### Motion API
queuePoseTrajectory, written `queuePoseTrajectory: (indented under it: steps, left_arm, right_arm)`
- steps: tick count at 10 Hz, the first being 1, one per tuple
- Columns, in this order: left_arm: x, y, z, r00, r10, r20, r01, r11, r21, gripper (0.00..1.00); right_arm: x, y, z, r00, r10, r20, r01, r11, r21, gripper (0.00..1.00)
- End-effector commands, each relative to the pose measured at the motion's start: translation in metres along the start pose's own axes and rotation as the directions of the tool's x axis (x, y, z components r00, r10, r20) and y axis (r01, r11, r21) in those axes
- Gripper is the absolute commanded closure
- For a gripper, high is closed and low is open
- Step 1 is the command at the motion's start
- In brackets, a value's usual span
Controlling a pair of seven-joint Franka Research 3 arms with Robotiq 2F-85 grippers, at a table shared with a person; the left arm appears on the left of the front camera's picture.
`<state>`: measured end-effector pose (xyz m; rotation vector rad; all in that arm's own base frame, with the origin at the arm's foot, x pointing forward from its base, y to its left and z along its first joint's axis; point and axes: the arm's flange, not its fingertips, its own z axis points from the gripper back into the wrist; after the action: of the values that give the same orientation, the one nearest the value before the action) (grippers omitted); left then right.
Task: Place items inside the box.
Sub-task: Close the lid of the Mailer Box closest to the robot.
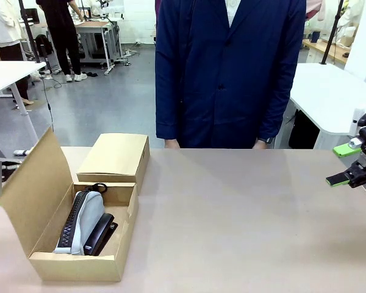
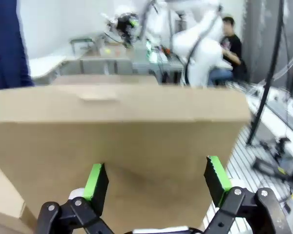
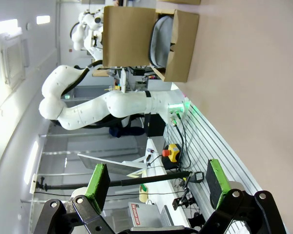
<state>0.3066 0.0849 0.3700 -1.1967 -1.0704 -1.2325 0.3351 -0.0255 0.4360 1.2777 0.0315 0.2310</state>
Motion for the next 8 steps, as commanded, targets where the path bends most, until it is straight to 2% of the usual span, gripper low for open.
queuePoseTrajectory:
  steps: [1,2,6,8]
  left_arm:
    - [0.001,-0.024,-0.038,0.993,-0.013,0.121,-0.004,0.99,0.14,0.0]
    - [0.001,-0.03,-0.058,0.994,-0.056,0.09,0.042,0.988,0.151,0.0]
    - [0.004,-0.048,-0.132,0.998,-0.058,0.04,0.059,0.998,-0.035,0.0]
    - [-0.018,-0.059,-0.168,0.995,-0.065,-0.076,0.058,0.994,-0.098,0.0]
  right_arm:
    - [0.003,-0.001,-0.001,1.0,0.016,0.008,-0.016,1.0,-0.001,0.0]
    - [0.003,-0.001,-0.001,1.0,0.016,0.008,-0.016,1.0,-0.001,0.0]
    - [0.003,-0.001,-0.001,1.0,0.016,0.008,-0.016,1.0,-0.001,0.0]
    - [0.003,-0.001,-0.001,1.0,0.016,0.008,-0.016,1.0,-0.001,0.0]
